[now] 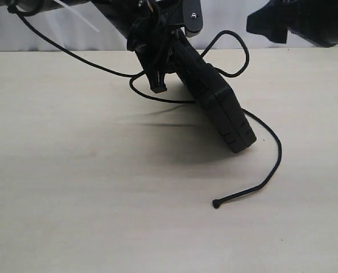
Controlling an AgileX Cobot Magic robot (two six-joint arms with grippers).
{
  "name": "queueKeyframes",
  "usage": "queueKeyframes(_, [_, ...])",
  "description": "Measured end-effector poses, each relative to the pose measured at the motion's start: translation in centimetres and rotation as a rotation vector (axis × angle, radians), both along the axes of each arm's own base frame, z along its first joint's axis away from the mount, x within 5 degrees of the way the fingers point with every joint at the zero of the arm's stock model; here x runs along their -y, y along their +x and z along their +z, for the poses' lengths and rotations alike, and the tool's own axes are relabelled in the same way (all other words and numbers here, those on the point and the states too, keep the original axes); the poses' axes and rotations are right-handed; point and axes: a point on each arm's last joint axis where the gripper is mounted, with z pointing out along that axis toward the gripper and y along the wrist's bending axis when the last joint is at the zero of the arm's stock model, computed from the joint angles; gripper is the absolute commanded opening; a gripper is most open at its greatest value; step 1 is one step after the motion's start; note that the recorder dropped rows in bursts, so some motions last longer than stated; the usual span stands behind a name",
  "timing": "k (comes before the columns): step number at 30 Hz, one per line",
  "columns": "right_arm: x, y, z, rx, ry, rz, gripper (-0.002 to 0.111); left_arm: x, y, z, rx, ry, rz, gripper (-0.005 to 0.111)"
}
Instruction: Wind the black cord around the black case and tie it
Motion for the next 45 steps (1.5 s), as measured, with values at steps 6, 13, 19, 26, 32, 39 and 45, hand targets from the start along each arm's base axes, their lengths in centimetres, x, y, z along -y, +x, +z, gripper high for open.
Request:
queueKeyframes(6, [2.4,6.0,-3.7,-0.166,-0.067,0.011,0.063,0.0,0.0,0.0,-0.001,0.001,0.000,0.000])
queueKeyframes(13, [0.8,9.9,-8.0,-0.186,-0.029,0.116,0.060,0.0,0.0,0.0,-0.004,0.001,0.000,0.000])
queueKeyframes(19, [0.3,11.4,-9.5,-0.143,-0.039,0.082,0.011,0.0,0.0,0.0,-0.012,-0.010,0.018,0.002])
queueKeyframes(26, [0.2,11.2,-8.5,-0.116,-0.030,0.079,0.004,-0.7,-0.3,-0.4,-0.077,0.034,0.106,0.042])
queueKeyframes(32, [-0.2,10.3,-6.9,-0.103,-0.010,0.115,0.004,-2.5,-1.1,-1.1,-0.174,0.239,0.169,0.065])
queueKeyframes(39, [-2.5,9.7,-7.0,-0.126,-0.001,0.197,0.004,-3.1,-1.7,-1.3,-0.243,0.302,0.187,0.065])
queueKeyframes(45, [-4.1,9.4,-6.9,-0.112,-0.009,0.226,0.004,-1.8,-2.1,-1.3,-0.297,0.170,0.131,0.065])
